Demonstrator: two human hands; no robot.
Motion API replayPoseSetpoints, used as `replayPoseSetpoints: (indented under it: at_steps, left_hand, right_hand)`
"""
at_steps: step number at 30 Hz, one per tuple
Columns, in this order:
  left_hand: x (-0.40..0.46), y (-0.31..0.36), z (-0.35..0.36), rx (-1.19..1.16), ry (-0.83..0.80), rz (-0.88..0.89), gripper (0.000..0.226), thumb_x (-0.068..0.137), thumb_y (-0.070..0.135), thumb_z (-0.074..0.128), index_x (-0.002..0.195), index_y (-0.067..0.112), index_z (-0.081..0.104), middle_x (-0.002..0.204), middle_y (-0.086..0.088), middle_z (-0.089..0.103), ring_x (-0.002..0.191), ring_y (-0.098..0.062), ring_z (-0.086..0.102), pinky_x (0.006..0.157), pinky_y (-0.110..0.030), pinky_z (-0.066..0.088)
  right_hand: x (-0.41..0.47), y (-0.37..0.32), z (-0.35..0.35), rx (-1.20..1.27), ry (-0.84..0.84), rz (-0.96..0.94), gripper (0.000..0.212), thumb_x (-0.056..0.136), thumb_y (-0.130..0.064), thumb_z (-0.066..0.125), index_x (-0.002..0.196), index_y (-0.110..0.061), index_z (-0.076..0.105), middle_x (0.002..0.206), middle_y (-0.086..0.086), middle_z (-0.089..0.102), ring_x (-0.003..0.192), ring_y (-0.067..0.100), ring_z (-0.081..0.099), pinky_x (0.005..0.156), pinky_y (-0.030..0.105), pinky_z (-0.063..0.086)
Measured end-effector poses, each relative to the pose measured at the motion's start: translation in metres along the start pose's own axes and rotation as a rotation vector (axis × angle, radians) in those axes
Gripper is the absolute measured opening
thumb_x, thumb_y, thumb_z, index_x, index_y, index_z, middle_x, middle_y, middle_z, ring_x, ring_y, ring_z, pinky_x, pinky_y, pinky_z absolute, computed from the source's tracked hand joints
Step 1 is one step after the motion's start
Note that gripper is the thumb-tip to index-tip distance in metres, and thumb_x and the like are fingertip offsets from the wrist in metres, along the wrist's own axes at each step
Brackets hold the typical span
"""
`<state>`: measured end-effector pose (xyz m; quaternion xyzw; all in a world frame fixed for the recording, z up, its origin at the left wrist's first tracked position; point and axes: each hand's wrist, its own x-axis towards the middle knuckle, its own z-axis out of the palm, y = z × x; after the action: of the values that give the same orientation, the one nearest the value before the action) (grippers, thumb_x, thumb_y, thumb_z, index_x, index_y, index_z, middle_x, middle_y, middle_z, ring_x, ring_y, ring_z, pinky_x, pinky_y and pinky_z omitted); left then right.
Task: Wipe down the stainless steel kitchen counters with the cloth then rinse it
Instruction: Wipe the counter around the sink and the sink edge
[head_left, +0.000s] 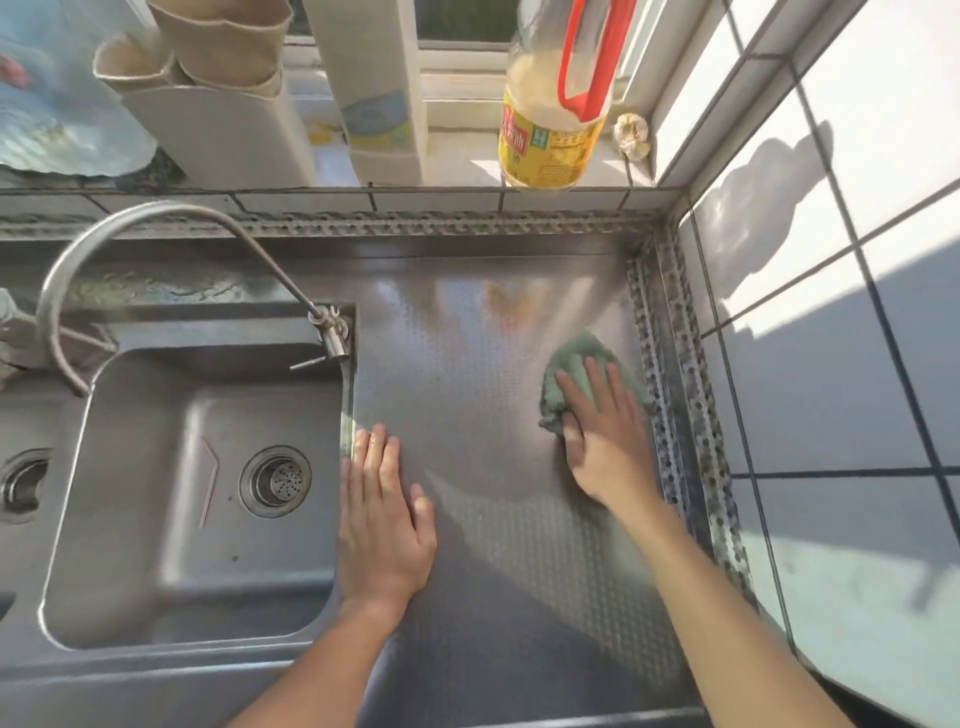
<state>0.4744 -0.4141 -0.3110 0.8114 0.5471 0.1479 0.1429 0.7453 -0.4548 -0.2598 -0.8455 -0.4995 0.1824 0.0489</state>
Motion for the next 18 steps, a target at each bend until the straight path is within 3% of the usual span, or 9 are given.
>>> replayPoseSetpoints:
  at_steps: [2, 4, 8, 11, 14, 18]
  left_hand:
    - [0.002, 0.001, -0.001, 0.0, -0.015, -0.003, 0.063, 0.099, 0.025, 0.041, 0.157, 0.003, 0.038, 0.171, -0.011, 0.03, 0.164, -0.025, 0.017, 0.133, -0.049, 0.017]
    - [0.001, 0.005, -0.002, 0.006, -0.024, -0.009, 0.064, 0.098, 0.025, 0.041, 0.158, 0.003, 0.038, 0.171, -0.011, 0.03, 0.163, -0.025, 0.018, 0.133, -0.048, 0.016]
    - [0.001, 0.001, -0.005, 0.014, -0.028, -0.006, 0.067, 0.094, 0.023, 0.043, 0.157, 0.001, 0.039, 0.171, -0.013, 0.03, 0.163, -0.028, 0.021, 0.134, -0.048, 0.015]
    - [0.0, 0.001, -0.005, 0.018, -0.033, 0.0, 0.066, 0.095, 0.024, 0.043, 0.157, 0.001, 0.038, 0.171, -0.012, 0.03, 0.163, -0.027, 0.02, 0.134, -0.047, 0.013]
    - [0.0, 0.001, -0.003, 0.006, -0.024, -0.016, 0.063, 0.099, 0.025, 0.041, 0.158, 0.003, 0.038, 0.171, -0.011, 0.03, 0.163, -0.025, 0.019, 0.134, -0.046, 0.014]
    - [0.0, -0.001, -0.001, 0.009, -0.03, -0.007, 0.063, 0.1, 0.026, 0.04, 0.159, 0.003, 0.036, 0.172, -0.01, 0.028, 0.164, -0.024, 0.017, 0.134, -0.046, 0.012]
  right_hand:
    - [0.037, -0.021, -0.004, 0.013, 0.055, 0.111, 0.054, 0.109, -0.033, 0.032, 0.161, -0.032, 0.02, 0.171, 0.005, -0.002, 0.157, 0.03, -0.009, 0.128, 0.05, 0.001]
    - [0.061, -0.058, 0.003, 0.02, 0.054, 0.078, 0.054, 0.109, -0.032, 0.033, 0.161, -0.034, 0.02, 0.171, 0.007, -0.002, 0.157, 0.032, -0.01, 0.127, 0.05, -0.002]
    - [0.038, -0.122, 0.037, -0.058, -0.037, -0.339, 0.063, 0.103, -0.024, 0.044, 0.16, -0.037, 0.019, 0.172, 0.004, 0.0, 0.157, 0.031, -0.013, 0.127, 0.049, -0.006]
    - [-0.003, -0.096, 0.044, -0.063, -0.104, -0.524, 0.064, 0.098, -0.027, 0.05, 0.157, -0.038, 0.03, 0.171, -0.002, 0.01, 0.158, 0.024, -0.004, 0.128, 0.045, 0.002]
    - [-0.019, -0.038, 0.029, 0.009, -0.03, -0.344, 0.057, 0.102, -0.025, 0.051, 0.155, -0.039, 0.037, 0.169, -0.006, 0.014, 0.158, 0.021, 0.0, 0.128, 0.043, 0.006]
    - [0.03, 0.002, -0.003, 0.014, 0.028, -0.029, 0.054, 0.107, -0.03, 0.039, 0.159, -0.033, 0.028, 0.171, 0.001, 0.007, 0.158, 0.024, -0.004, 0.128, 0.046, 0.004]
